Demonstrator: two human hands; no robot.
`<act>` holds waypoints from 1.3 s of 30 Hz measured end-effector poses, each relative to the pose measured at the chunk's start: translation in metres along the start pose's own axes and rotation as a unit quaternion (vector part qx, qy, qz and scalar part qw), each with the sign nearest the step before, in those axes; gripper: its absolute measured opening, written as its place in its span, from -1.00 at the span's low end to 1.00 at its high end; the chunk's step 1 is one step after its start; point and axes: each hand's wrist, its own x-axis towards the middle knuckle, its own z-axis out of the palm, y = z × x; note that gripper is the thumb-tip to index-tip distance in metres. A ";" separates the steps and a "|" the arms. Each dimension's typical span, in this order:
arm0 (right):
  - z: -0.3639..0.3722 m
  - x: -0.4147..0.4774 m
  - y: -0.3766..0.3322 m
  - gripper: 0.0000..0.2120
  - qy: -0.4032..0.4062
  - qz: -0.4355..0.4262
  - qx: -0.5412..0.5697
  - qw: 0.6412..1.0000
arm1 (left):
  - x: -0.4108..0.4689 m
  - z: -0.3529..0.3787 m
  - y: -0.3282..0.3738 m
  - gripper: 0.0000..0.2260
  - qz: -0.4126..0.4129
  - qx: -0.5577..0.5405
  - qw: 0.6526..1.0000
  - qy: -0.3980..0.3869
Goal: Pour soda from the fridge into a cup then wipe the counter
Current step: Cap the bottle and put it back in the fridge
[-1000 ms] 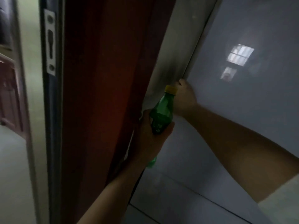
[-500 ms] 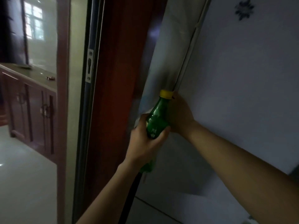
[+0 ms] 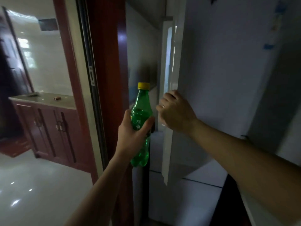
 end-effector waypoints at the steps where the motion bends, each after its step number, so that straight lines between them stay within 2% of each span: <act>1: -0.009 -0.011 0.001 -0.81 -0.013 0.005 -0.012 1.000 | -0.005 0.000 0.006 -0.70 0.005 0.002 1.000 0.000; 3: -0.027 -0.032 0.000 -0.82 -0.044 0.016 -0.037 0.998 | -0.015 0.002 0.020 -0.70 0.015 0.009 1.000 -0.013; 5: -0.042 -0.051 0.000 -0.93 -0.057 0.036 -0.059 0.996 | -0.025 0.006 0.031 -0.75 0.024 0.001 0.999 -0.040; 13: -0.089 -0.128 -0.002 -0.88 -0.140 0.141 -0.069 0.978 | -0.079 0.007 0.064 -0.69 0.018 -0.031 0.993 -0.114; 19: -0.114 -0.188 0.022 -0.60 -0.189 0.201 -0.006 0.961 | -0.117 0.000 0.072 -0.68 -0.027 -0.084 0.982 -0.165; 22: -0.119 -0.219 0.034 -0.56 -0.220 0.240 0.019 0.945 | -0.127 0.005 0.077 -0.64 -0.041 -0.110 0.974 -0.193; 31: -0.108 -0.302 0.075 -0.73 -0.159 0.390 0.125 0.898 | -0.146 0.069 0.117 -0.62 -0.045 -0.125 0.964 -0.229; 34: -0.104 -0.326 0.093 -0.77 -0.144 0.389 0.133 0.900 | -0.154 0.102 0.126 -0.61 -0.037 -0.125 0.963 -0.236; 39: -0.094 -0.365 0.126 -0.72 -0.151 0.357 0.107 0.915 | -0.167 0.168 0.143 -0.63 -0.027 -0.107 0.963 -0.247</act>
